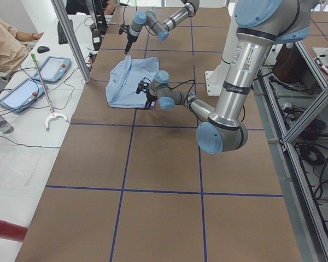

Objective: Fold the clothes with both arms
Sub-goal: 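Move the left gripper to the folded shirt's side edge while the right gripper holds still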

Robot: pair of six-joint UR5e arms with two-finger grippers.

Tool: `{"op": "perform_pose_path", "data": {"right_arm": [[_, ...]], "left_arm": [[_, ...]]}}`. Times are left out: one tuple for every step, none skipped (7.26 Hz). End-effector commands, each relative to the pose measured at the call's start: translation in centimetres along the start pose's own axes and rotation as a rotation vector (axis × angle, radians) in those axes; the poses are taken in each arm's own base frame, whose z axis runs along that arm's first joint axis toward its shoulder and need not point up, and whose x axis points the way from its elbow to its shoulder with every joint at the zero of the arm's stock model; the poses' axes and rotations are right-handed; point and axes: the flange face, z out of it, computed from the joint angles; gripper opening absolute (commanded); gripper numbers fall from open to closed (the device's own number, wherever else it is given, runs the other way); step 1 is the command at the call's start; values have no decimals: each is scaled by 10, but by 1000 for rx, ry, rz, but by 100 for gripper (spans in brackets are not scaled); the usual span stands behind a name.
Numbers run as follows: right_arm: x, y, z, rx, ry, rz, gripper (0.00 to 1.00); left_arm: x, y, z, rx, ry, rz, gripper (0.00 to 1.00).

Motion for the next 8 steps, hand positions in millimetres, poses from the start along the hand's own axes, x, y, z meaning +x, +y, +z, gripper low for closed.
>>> {"op": "perform_pose_path", "data": {"right_arm": [[0,0,0,0,1,-1,100],[0,0,0,2,0,0,100],[0,0,0,1,1,0,100],[0,0,0,2,2,0,100],[0,0,0,2,2,0,100],[-1,0,0,4,-1,0,100],[0,0,0,3,1,0,100],[0,0,0,3,1,2,100]], "left_arm": [[9,4,1,-5,12,4,46],[14,9,3,-13,17,2,46],[19,13,5,-19,22,2,42],[21,15,5,-23,24,5,35],[20,15,6,-22,22,4,25],[18,17,7,-27,20,5,10],[16,19,8,-28,15,5,0],[15,19,5,-26,16,5,0]]}}
